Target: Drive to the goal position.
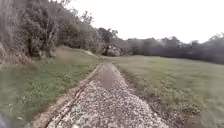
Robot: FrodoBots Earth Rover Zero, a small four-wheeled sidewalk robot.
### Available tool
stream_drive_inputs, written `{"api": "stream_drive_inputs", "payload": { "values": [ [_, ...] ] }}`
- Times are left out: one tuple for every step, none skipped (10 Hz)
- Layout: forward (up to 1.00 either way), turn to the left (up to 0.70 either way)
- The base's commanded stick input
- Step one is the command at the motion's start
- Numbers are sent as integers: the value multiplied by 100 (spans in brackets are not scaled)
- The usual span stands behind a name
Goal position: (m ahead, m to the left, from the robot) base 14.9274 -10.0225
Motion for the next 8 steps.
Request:
{"api": "stream_drive_inputs", "payload": {
  "values": [
    [70,0],
    [70,0],
    [70,0],
    [70,0],
    [70,0],
    [70,0],
    [70,0],
    [70,0]
  ]
}}
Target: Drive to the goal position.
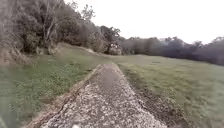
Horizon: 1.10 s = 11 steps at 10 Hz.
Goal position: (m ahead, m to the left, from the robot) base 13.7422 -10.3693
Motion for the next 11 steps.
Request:
{"api": "stream_drive_inputs", "payload": {
  "values": [
    [70,0],
    [70,0],
    [70,0],
    [70,-1],
    [70,-34],
    [70,-24],
    [70,-15],
    [70,0],
    [70,0],
    [70,0],
    [70,0]
  ]
}}
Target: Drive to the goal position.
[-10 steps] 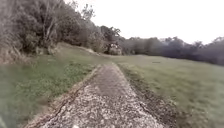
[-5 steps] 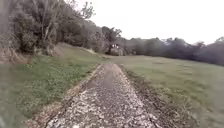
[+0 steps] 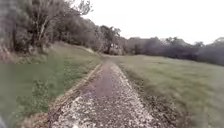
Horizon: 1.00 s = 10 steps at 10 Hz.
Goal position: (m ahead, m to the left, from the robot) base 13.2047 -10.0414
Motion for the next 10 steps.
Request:
{"api": "stream_drive_inputs", "payload": {
  "values": [
    [70,1],
    [70,2],
    [70,9],
    [70,24],
    [70,35],
    [70,33],
    [70,3],
    [70,2],
    [70,0],
    [70,0]
  ]
}}
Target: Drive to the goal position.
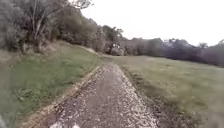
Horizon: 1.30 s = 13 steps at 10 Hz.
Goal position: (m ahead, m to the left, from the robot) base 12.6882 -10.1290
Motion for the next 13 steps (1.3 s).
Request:
{"api": "stream_drive_inputs", "payload": {
  "values": [
    [70,0],
    [70,0],
    [70,0],
    [70,0],
    [70,0],
    [70,0],
    [70,0],
    [70,0],
    [70,0],
    [70,0],
    [70,-8],
    [70,-20],
    [70,-35]
  ]
}}
